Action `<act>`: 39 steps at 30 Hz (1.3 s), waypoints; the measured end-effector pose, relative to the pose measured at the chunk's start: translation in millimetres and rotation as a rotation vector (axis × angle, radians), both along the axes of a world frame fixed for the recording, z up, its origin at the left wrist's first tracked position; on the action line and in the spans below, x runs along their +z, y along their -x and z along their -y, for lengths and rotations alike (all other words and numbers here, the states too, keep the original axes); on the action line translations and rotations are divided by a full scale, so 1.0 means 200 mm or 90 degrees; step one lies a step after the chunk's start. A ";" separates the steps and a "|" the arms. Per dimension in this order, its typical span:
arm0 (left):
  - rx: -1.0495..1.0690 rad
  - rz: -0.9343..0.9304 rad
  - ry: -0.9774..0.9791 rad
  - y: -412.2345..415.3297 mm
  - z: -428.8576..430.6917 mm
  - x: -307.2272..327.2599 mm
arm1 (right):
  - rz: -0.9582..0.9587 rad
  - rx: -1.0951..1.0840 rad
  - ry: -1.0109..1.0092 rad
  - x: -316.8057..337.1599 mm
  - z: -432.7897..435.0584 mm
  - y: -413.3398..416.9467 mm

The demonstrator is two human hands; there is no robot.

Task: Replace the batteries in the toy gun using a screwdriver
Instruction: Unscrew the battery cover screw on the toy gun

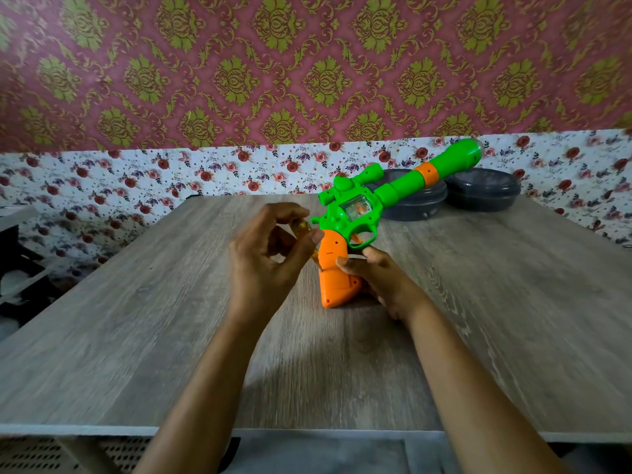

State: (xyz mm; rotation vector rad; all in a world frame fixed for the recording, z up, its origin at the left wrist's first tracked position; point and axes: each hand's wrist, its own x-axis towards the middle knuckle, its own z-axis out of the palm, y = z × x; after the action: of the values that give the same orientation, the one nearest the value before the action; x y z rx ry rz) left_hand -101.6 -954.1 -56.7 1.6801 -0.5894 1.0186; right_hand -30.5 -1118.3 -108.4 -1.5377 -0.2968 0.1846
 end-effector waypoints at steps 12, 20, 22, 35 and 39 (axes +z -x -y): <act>-0.071 -0.038 0.004 0.01 0.00 -0.01 | 0.002 0.000 0.006 0.01 0.00 0.01; 0.068 0.062 -0.010 -0.02 -0.02 -0.03 | 0.012 0.017 -0.014 0.02 0.00 0.03; 0.086 0.073 0.050 -0.03 -0.02 -0.02 | 0.009 0.020 -0.013 0.02 0.00 0.03; -0.116 -0.554 0.555 -0.15 -0.01 -0.09 | 0.015 -0.062 -0.006 0.05 -0.04 0.04; -0.206 -0.710 0.606 -0.19 0.07 -0.12 | 0.059 -0.132 0.033 0.07 -0.05 0.03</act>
State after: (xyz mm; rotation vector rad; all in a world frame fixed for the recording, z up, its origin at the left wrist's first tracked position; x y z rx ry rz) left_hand -63.1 -967.8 -81.3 0.9774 0.3425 -0.0298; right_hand -37.2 -1108.4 -95.2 -1.6194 -0.2057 -0.0424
